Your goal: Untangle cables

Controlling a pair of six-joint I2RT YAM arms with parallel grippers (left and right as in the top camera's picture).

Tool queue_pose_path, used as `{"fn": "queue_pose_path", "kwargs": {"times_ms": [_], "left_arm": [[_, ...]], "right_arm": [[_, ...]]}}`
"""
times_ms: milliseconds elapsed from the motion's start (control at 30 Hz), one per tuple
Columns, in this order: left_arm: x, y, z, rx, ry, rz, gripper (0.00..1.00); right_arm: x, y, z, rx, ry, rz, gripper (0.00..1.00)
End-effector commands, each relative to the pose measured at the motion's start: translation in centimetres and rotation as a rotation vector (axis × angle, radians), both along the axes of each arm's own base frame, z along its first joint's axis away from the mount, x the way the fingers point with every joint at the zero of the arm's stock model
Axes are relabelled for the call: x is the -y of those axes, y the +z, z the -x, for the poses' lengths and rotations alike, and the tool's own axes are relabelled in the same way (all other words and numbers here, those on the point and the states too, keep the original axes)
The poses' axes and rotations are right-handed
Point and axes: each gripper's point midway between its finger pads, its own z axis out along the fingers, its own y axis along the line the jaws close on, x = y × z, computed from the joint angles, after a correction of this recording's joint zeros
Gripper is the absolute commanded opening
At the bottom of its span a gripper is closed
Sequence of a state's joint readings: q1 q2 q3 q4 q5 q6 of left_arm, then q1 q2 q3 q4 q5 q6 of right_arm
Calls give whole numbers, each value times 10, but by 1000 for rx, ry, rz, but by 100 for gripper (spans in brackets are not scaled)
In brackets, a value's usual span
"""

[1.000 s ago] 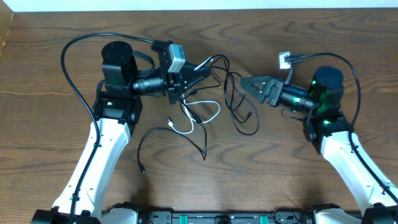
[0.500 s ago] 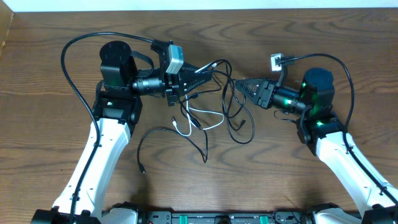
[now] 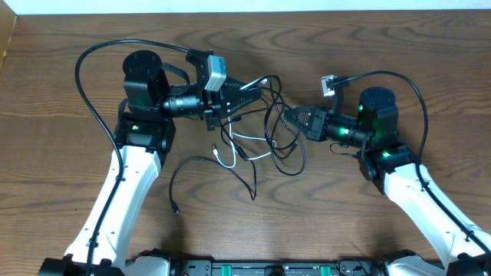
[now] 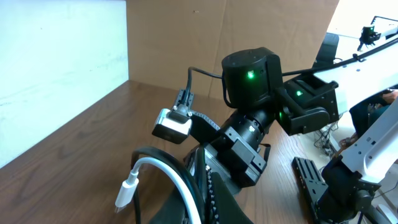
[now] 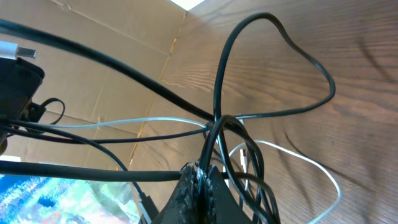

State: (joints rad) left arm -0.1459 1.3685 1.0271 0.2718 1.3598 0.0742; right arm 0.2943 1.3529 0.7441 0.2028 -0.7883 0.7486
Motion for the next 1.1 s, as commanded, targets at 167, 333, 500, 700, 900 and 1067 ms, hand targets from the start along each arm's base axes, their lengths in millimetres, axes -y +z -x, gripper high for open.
{"fn": "queue_pose_path", "kwargs": {"times_ms": [167, 333, 500, 700, 900, 1067], "left_arm": [[0, 7, 5, 13, -17, 6, 7], [0, 2, 6, -31, -17, 0, 7], [-1, -15, 3, -158, 21, -28, 7], [-5, -47, 3, -286, 81, -102, 7], [-10, -73, 11, -355, 110, -179, 7], [-21, -102, 6, -438, 221, -292, 7]], "right_arm": [[-11, 25, 9, 73, 89, -70, 1], [-13, 70, 16, 192, 173, -198, 1], [-8, 114, 18, 319, 183, -299, 1], [-3, 144, 25, 425, 189, -365, 1], [0, 154, 24, 455, 163, -392, 1], [2, 157, 19, 459, 128, -401, 1]]}}
